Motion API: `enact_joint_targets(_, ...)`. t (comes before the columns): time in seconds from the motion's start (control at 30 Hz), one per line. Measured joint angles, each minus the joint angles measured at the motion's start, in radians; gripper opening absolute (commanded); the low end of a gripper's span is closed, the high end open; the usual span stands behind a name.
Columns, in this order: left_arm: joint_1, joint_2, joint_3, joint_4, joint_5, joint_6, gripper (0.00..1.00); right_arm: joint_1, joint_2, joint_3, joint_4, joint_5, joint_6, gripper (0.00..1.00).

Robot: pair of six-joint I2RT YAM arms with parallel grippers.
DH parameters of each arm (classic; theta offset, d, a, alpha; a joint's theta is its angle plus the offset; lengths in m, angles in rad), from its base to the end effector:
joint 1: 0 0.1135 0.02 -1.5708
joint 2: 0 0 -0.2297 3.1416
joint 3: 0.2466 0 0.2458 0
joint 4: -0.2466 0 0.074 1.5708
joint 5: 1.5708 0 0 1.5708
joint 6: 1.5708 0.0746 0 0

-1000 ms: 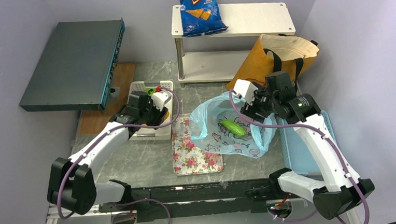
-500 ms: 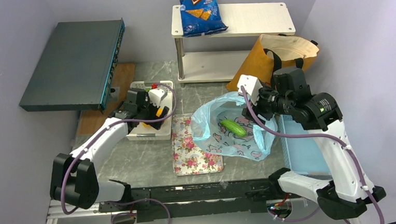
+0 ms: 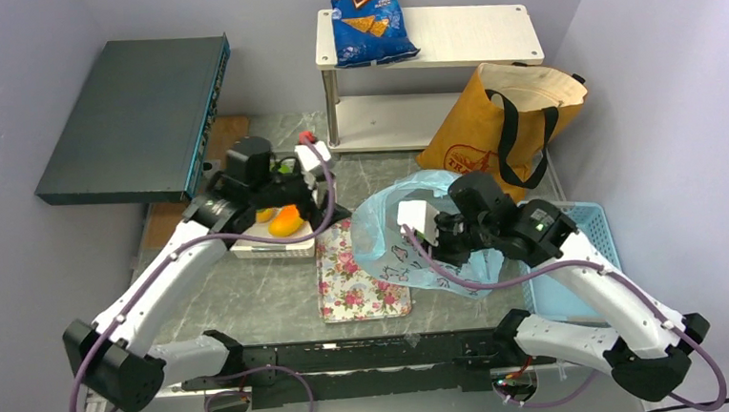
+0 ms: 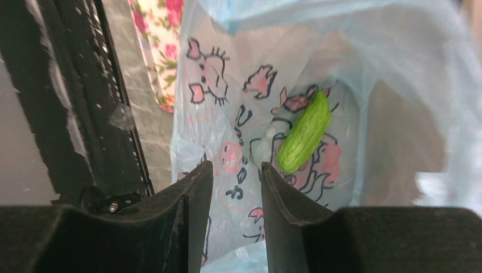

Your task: Untie the knot of the grocery bags and take out the mixed food

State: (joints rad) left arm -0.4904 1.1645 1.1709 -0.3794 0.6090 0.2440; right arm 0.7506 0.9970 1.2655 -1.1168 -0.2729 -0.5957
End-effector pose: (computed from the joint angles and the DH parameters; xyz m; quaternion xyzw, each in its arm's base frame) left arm 0.2384 -0.1757 0.3368 0.4406 0.6748 -0.3118 0.5033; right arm 0.1367 0.1550 0.3181 -0.6154 0.6946 0.1540 0.3393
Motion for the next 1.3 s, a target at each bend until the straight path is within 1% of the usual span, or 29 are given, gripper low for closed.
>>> enact_joint_targets(0.1,-0.078,0.077,0.014,-0.012,0.05,-0.02,0.99,0.01,-0.024,-0.137,0.071,0.053,-0.011,0.38)
enact_joint_targets(0.27,-0.129,0.206,0.018,-0.038,0.055,-0.079,0.99,0.011,-0.021,-0.266,0.212,0.193,0.008,0.41)
enact_joint_targets(0.3,-0.135,0.219,0.018,-0.037,0.045,-0.091,0.96,0.011,-0.024,-0.29,0.246,0.219,0.013,0.42)
enact_joint_targets(0.33,-0.139,0.226,0.018,-0.034,0.036,-0.103,0.89,0.011,-0.028,-0.313,0.276,0.243,0.017,0.44)
enact_joint_targets(0.37,-0.143,0.233,0.019,-0.031,0.025,-0.114,0.8,0.011,-0.032,-0.335,0.3,0.259,0.023,0.47)
enact_joint_targets(0.43,-0.145,0.249,0.033,-0.031,0.019,-0.135,0.58,0.011,-0.032,-0.365,0.334,0.28,0.039,0.51)
enact_joint_targets(0.47,-0.146,0.264,0.048,-0.031,0.02,-0.143,0.5,0.011,-0.029,-0.381,0.357,0.292,0.053,0.52)
enact_joint_targets(0.5,-0.147,0.283,0.067,-0.031,0.022,-0.15,0.42,0.009,-0.026,-0.4,0.379,0.298,0.067,0.53)
enact_joint_targets(0.57,-0.148,0.311,0.093,-0.027,0.024,-0.171,0.33,0.0,-0.023,-0.444,0.423,0.299,0.092,0.53)
enact_joint_targets(0.77,-0.148,0.336,0.103,-0.022,0.035,-0.207,0.27,-0.029,-0.037,-0.589,0.52,0.314,0.158,0.52)
enact_joint_targets(0.9,-0.148,0.336,0.103,-0.023,0.053,-0.214,0.23,-0.088,0.012,-0.595,0.575,0.314,0.19,0.51)
enact_joint_targets(1.1,-0.148,0.336,0.103,-0.023,0.061,-0.216,0.22,-0.188,0.123,-0.595,0.631,0.302,0.216,0.52)
enact_joint_targets(1.3,-0.148,0.349,0.103,-0.023,0.068,-0.216,0.22,-0.212,0.204,-0.595,0.655,0.268,0.219,0.54)
